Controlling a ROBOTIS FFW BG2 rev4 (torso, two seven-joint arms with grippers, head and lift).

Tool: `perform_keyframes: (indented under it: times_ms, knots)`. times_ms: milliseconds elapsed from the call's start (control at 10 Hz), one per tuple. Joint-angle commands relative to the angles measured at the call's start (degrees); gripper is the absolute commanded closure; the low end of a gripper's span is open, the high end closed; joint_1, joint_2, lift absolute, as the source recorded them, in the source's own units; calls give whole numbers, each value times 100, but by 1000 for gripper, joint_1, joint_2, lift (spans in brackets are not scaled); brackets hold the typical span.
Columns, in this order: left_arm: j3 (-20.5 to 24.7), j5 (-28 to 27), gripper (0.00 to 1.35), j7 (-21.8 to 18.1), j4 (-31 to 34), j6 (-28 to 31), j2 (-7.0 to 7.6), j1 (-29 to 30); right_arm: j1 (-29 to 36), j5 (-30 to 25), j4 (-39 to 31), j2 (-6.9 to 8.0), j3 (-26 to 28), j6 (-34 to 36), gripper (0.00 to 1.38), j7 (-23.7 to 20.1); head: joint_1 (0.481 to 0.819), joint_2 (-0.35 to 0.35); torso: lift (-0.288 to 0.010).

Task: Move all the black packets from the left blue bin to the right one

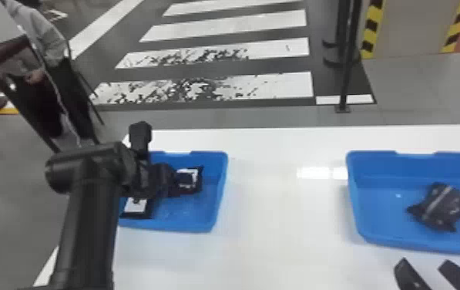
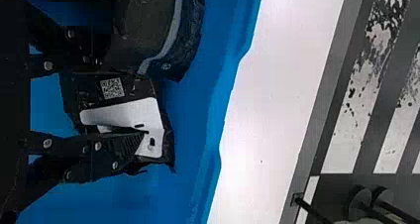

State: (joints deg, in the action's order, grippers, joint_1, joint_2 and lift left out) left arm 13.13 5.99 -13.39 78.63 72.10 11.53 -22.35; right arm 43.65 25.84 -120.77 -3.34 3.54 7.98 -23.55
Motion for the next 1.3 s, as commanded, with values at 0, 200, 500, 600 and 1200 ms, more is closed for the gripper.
perform_keyframes:
  times_ms: [0,200,500,600,1200]
  knots:
    - [1,349,1211,-129,272,-320,16,336,8,21,-9,0,0,17,246,0,695,237,-138]
    - [172,863,1208,-270,1707,-207,7,1194,8,21,-66,0,-11,31,248,-9,695,215,-138]
    - [538,1537,1208,-612,4013,-25,-28,2614,-48,32,-192,-9,-11,102,248,-97,695,190,-138]
    - [572,1857,1208,-674,4716,-11,-45,3092,-118,32,-248,-9,-11,144,248,-167,695,183,-138]
    - [-250,2714,1208,-1289,5714,-67,-186,3810,-1004,261,-276,-44,-251,917,248,-853,695,53,-138]
